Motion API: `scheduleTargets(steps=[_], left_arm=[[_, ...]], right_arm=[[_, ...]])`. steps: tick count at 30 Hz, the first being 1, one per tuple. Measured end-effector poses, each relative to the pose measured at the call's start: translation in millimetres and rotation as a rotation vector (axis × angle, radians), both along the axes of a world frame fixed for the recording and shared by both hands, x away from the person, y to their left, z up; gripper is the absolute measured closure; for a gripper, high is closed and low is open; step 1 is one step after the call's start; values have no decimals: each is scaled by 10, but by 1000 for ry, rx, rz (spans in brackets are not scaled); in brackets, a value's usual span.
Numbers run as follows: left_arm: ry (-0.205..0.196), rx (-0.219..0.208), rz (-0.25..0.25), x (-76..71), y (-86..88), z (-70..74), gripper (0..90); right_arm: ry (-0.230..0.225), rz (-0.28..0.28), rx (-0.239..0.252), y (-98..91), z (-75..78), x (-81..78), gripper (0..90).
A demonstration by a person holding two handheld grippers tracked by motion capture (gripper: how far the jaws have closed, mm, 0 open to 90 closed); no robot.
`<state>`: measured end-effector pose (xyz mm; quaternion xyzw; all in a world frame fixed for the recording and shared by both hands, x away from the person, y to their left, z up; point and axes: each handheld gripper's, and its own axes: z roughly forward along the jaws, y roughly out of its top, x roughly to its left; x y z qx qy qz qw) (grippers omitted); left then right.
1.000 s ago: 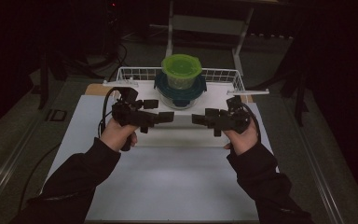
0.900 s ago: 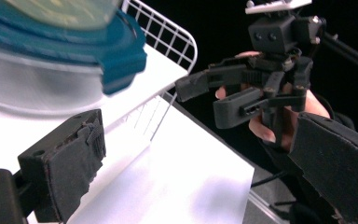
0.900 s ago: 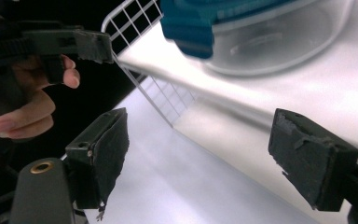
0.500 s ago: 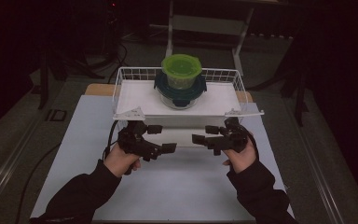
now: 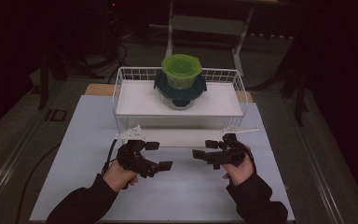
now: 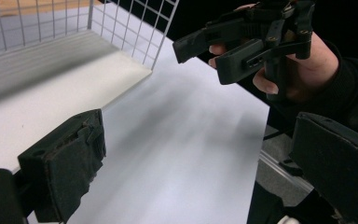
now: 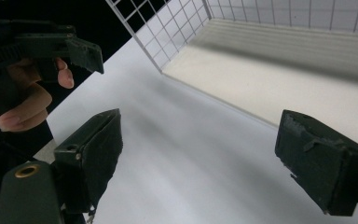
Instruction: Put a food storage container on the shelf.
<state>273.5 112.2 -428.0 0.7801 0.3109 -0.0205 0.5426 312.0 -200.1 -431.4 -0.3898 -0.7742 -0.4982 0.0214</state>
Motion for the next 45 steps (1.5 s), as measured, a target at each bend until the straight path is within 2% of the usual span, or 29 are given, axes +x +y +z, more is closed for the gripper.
scheduleTargets(steps=[9, 14, 18, 21, 26, 29, 33, 38, 45], left_arm=[[-25, 40, -21, -104, 19, -210, 31], [-7, 40, -20, -138, 42, -322, 31], [-13, 49, -22, -168, 62, -393, 31], [-22, 57, -27, -201, 75, -447, 30], [-11, 54, -24, -230, 126, -557, 31], [3, 44, -19, -248, 171, -614, 31], [0, 45, -12, -275, 227, -685, 31], [1, 52, -5, -311, 285, -748, 31], [-14, 45, 14, -368, 375, -774, 31]], right_arm=[[-27, 15, -2, -78, -220, -99, 143], [-13, 14, -21, -124, -334, -159, 143], [-3, 7, -35, -181, -416, -202, 143], [-17, -7, -54, -235, -472, -239, 144], [3, -18, -74, -309, -600, -291, 144], [-9, -26, -82, -350, -626, -330, 144], [-26, -24, -93, -404, -661, -382, 143], [-14, -39, -106, -487, -683, -422, 143], [-57, -55, -133, -603, -734, -494, 142]])
